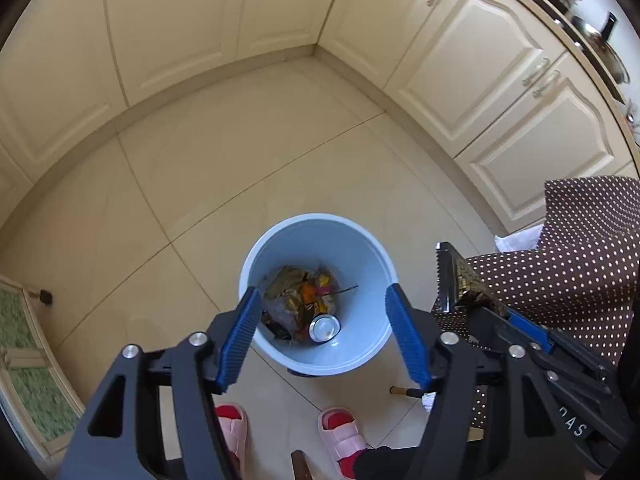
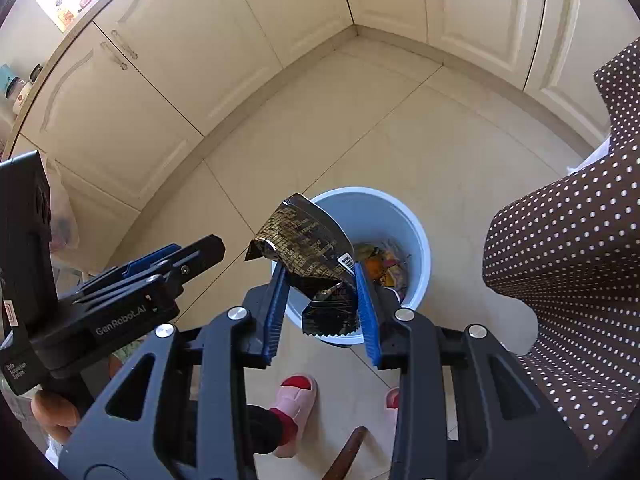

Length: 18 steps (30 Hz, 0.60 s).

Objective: Collect trash
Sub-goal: 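Carry the black snack bag and orange half over the blue bin, then open both tools to drop the snack bag and orange half into the bin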

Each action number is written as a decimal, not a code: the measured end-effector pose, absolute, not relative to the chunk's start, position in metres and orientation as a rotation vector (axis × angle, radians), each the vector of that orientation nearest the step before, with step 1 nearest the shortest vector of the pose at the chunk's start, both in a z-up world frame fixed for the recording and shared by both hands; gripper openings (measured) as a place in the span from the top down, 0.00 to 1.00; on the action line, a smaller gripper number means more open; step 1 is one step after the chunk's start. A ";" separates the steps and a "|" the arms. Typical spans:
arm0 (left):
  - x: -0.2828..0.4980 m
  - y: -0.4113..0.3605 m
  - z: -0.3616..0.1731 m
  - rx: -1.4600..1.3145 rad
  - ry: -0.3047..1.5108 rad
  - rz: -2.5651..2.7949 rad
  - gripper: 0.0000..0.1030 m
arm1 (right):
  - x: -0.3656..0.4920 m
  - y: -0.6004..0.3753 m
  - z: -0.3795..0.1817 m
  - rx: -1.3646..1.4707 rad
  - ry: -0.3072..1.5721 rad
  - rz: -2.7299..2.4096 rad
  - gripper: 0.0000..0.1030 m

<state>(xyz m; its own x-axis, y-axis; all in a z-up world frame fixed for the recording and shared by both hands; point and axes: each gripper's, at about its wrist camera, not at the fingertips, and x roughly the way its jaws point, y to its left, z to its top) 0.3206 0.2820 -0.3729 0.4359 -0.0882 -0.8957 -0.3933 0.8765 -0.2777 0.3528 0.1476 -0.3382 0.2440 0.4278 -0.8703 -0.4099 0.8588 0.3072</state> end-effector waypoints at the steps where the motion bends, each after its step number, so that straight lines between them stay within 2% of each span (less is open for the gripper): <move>1: 0.320 0.284 -0.375 -0.501 1.118 0.198 0.38 | 0.353 0.149 -0.340 0.014 1.195 0.572 0.68; 12: 0.311 0.300 -0.371 -0.567 1.075 0.223 0.37 | 0.363 0.165 -0.342 0.032 1.178 0.577 0.67; 18: 0.306 0.307 -0.369 -0.584 1.060 0.229 0.37 | 0.371 0.174 -0.328 0.049 1.132 0.566 0.58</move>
<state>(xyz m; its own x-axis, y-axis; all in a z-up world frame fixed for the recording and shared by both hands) 0.3056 0.3068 -0.3694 0.4824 -0.0967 -0.8706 -0.4479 0.8269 -0.3400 0.3706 0.1742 -0.3283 0.3009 0.4503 -0.8406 -0.4019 0.8593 0.3165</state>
